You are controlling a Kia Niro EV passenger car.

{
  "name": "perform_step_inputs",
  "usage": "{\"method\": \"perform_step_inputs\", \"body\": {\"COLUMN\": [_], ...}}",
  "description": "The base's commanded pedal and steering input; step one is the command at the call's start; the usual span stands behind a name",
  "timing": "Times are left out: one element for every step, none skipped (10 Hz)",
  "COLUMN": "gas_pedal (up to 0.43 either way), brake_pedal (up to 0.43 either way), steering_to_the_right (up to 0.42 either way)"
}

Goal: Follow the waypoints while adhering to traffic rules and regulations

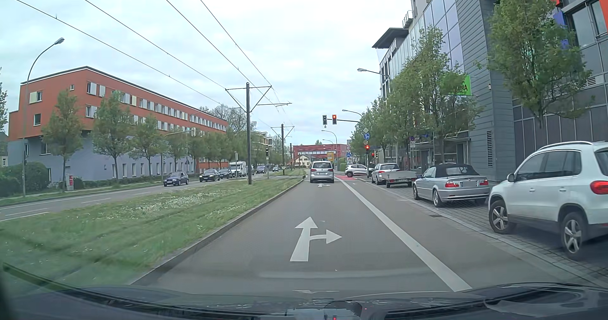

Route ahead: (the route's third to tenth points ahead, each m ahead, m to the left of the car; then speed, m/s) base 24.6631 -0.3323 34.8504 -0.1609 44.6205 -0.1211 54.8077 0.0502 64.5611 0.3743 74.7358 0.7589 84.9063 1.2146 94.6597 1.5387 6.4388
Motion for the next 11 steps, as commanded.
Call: {"method": "perform_step_inputs", "body": {"gas_pedal": [0.0,0.0,0.0,0.0,0.0,0.0,0.0,0.0,0.0,0.0,0.0], "brake_pedal": [0.0,0.0,0.0,0.0,0.0,0.0,0.0,0.0,0.0,0.0,0.012], "steering_to_the_right": [0.002,0.002,0.002,0.002,0.002,0.002,0.002,0.002,0.003,0.004,0.004]}}
